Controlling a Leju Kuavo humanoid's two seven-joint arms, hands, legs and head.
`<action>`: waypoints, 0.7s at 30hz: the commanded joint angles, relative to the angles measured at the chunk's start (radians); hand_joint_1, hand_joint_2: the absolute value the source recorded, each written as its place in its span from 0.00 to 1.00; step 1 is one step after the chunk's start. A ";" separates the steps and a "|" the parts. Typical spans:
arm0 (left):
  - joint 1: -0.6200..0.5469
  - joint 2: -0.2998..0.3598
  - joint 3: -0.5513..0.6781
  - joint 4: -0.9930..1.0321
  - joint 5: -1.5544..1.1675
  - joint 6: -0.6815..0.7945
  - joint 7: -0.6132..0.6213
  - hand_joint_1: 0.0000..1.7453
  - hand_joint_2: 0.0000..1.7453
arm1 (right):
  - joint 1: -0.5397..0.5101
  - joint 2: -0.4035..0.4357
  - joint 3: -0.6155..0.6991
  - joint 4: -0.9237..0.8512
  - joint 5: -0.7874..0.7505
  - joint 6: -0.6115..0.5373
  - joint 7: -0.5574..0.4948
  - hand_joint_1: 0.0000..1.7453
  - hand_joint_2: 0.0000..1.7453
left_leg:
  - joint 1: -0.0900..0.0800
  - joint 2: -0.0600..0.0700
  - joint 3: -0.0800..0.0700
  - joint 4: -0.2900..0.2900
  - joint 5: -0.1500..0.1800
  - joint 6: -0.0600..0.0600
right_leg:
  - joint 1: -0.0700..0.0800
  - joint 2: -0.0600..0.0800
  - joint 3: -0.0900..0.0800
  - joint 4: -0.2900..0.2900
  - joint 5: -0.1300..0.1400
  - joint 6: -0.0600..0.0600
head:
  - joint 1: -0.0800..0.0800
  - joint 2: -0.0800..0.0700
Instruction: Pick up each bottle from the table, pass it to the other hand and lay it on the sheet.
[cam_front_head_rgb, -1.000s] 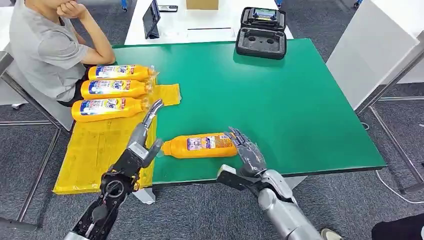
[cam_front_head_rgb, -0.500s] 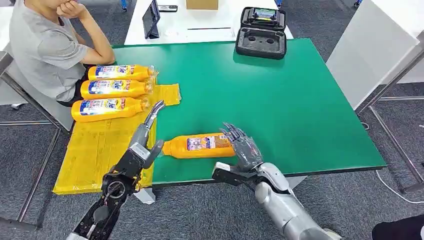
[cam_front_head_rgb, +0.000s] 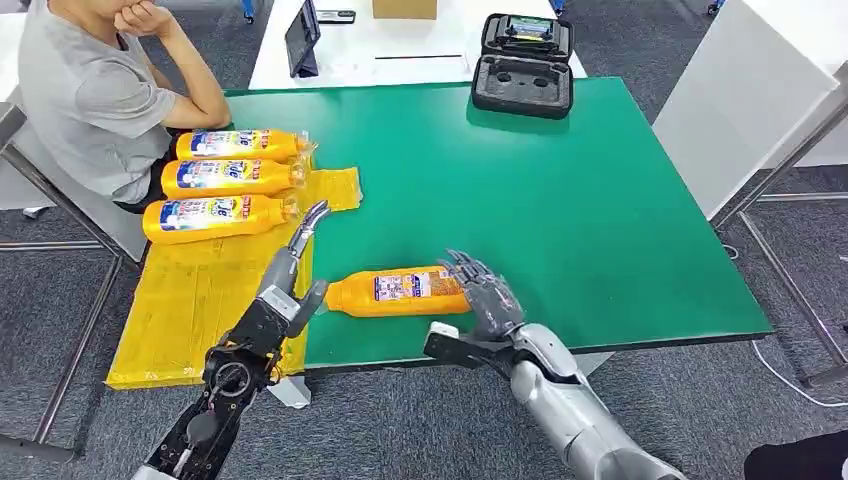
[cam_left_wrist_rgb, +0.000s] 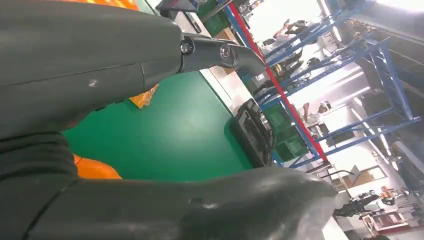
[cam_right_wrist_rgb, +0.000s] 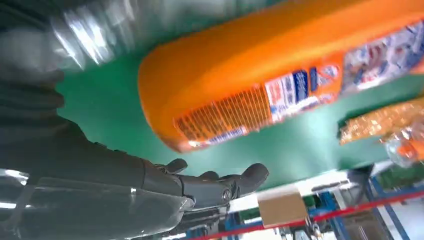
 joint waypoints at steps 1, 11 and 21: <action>-0.024 0.001 -0.011 0.030 0.002 -0.009 0.002 0.00 0.00 | -0.065 -0.005 0.041 0.107 0.012 0.019 0.016 0.00 1.00 | -0.001 0.001 0.003 -0.001 -0.001 0.000 | 0.000 0.000 0.002 0.000 -0.001 0.000 | 0.000 0.000; -0.007 -0.003 -0.008 0.003 0.001 -0.011 0.000 0.00 0.00 | -0.078 -0.005 0.055 0.142 0.027 0.050 0.008 0.00 1.00 | -0.001 0.001 0.004 -0.001 -0.001 0.000 | 0.000 0.000 0.004 0.000 -0.001 0.000 | 0.000 0.000; -0.024 -0.007 -0.013 0.001 -0.003 -0.023 0.008 0.00 0.00 | -0.068 -0.018 0.052 0.121 0.039 0.029 0.017 0.00 1.00 | -0.001 0.000 0.003 -0.001 -0.001 0.000 | 0.000 -0.001 0.003 0.000 -0.001 0.000 | 0.000 0.000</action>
